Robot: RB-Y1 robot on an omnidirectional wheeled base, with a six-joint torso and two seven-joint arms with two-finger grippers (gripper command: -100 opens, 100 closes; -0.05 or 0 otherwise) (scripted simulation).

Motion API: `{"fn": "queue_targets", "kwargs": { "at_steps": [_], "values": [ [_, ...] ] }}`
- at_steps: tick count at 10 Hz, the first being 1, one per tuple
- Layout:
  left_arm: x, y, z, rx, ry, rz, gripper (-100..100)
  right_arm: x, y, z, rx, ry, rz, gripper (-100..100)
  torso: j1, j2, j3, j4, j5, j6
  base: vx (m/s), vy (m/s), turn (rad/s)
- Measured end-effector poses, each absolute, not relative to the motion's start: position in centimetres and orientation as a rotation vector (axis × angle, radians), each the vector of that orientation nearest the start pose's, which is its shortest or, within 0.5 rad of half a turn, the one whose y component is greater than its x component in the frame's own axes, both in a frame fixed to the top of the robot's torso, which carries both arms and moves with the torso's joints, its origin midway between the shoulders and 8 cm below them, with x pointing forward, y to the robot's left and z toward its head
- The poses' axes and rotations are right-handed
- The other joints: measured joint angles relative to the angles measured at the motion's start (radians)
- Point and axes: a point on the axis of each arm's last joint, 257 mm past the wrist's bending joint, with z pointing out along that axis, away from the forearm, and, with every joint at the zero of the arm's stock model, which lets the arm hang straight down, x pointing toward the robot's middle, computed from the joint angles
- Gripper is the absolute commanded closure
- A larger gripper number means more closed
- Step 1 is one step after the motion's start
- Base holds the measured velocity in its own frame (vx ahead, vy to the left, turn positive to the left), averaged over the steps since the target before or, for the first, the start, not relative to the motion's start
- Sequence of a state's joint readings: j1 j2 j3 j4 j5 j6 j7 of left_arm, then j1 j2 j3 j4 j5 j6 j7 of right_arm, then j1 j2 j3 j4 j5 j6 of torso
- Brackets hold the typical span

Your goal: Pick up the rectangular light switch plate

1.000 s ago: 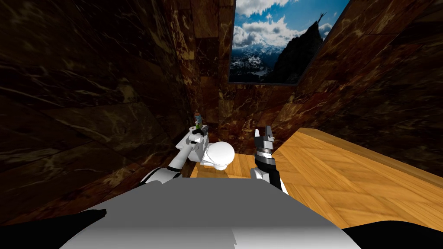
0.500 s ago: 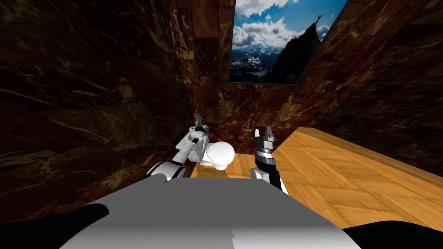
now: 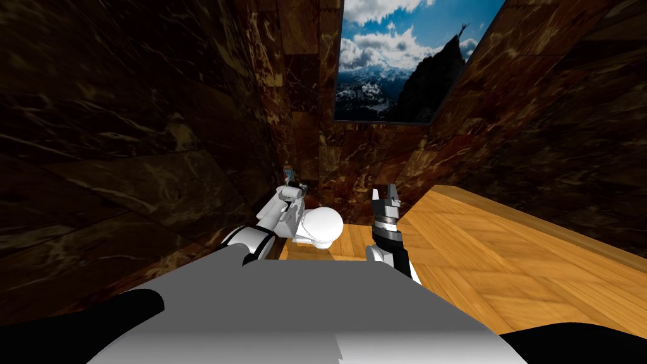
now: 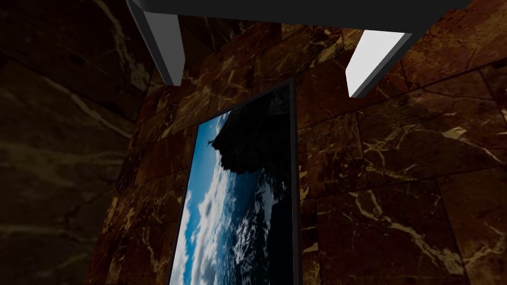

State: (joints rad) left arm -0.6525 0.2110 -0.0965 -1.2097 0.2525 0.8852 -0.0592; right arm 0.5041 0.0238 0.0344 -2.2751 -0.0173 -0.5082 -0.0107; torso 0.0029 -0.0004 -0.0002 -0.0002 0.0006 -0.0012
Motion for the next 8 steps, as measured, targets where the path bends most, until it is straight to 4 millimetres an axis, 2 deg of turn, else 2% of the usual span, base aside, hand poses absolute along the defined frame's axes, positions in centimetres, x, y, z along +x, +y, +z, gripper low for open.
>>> {"fn": "queue_targets", "kwargs": {
  "at_steps": [5, 8],
  "values": [
    [63.8, 14.6, -25.1, -1.482, 2.013, -0.795, -100, 34.4, -27.3, 2.3, 0.694, 0.577, 1.355, 0, 0.0, 0.0, 0.0, 0.0, 0.0, 0.0, 0.008, 0.041, -0.023],
    [63.2, 13.6, -25.3, -1.545, 2.083, -0.741, -100, 34.4, -27.3, 2.3, 0.694, 0.577, 1.355, 0, 0.002, -0.001, 0.0, 0.0, 0.001, 0.0, 0.024, 0.077, -0.022]
  ]
}}
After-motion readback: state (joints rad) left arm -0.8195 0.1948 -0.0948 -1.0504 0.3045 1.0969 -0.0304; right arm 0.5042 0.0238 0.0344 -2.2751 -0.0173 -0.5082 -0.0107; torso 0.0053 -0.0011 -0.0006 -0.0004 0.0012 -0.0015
